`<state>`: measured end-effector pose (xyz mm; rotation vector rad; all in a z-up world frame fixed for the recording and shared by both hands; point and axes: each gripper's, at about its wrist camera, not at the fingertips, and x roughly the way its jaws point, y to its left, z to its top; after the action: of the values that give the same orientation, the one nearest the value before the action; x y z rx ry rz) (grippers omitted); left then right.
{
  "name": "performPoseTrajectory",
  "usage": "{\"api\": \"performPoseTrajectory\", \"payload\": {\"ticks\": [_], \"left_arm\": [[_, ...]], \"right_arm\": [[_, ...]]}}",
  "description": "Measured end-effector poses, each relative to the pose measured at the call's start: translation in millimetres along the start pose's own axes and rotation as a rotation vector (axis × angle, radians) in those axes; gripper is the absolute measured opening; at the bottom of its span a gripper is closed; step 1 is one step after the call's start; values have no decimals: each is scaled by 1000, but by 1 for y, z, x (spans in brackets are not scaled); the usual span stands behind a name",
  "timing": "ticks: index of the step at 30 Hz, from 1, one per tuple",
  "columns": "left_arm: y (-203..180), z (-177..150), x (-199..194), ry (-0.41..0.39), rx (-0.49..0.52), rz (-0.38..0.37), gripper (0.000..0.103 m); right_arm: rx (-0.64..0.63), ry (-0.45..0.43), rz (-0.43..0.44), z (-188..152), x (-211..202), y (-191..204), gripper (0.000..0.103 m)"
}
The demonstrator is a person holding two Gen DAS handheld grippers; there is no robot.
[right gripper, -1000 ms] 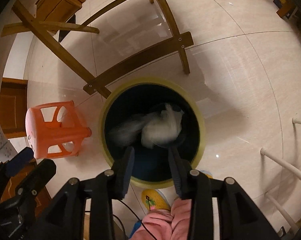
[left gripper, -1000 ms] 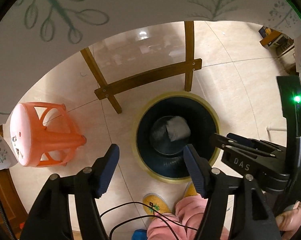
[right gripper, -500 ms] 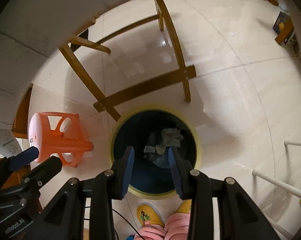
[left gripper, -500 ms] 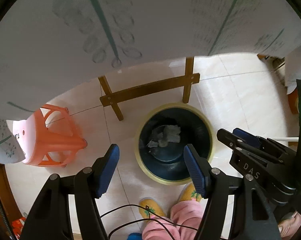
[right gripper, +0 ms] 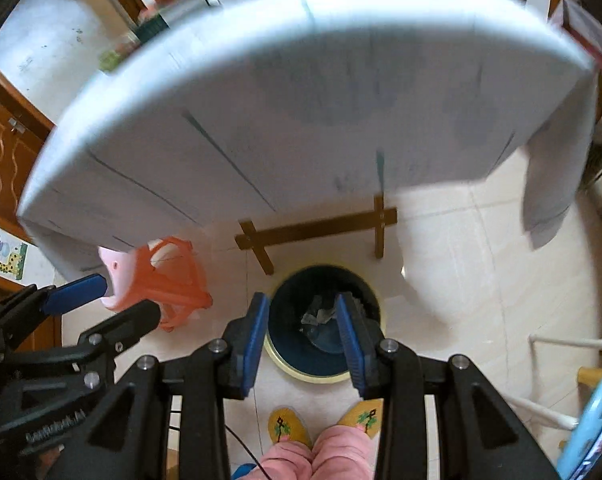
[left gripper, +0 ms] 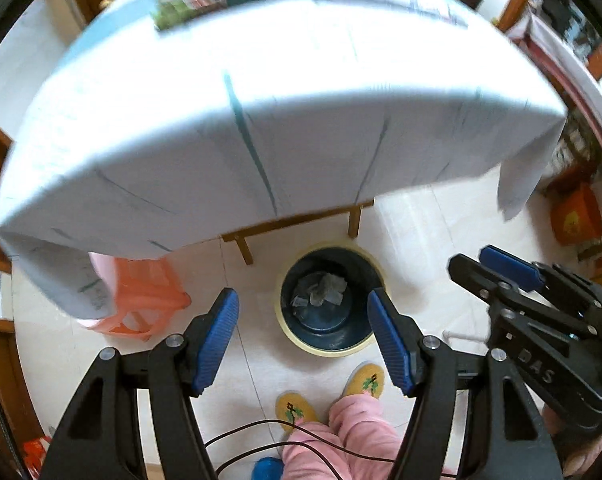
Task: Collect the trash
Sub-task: 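Raise both tools back over the table toward the remaining trash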
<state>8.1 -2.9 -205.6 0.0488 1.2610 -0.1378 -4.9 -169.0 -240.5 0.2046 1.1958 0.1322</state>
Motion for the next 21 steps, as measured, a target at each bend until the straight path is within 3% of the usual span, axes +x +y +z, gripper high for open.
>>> {"api": "performPoseTrajectory", "payload": {"ticks": [8, 12, 16, 21], "left_arm": [[18, 32, -107, -101, -110, 33, 65], [14, 44, -152, -173, -87, 54, 66], [5, 51, -193, -268, -58, 56, 75], [-8, 65, -222, -348, -31, 42, 80]], "right_arm": [[-61, -125, 51, 47, -106, 20, 36], [-77, -212, 88, 74, -155, 26, 36], [-88, -294, 137, 93, -193, 30, 36], [-85, -290, 148, 124, -215, 29, 36]]}}
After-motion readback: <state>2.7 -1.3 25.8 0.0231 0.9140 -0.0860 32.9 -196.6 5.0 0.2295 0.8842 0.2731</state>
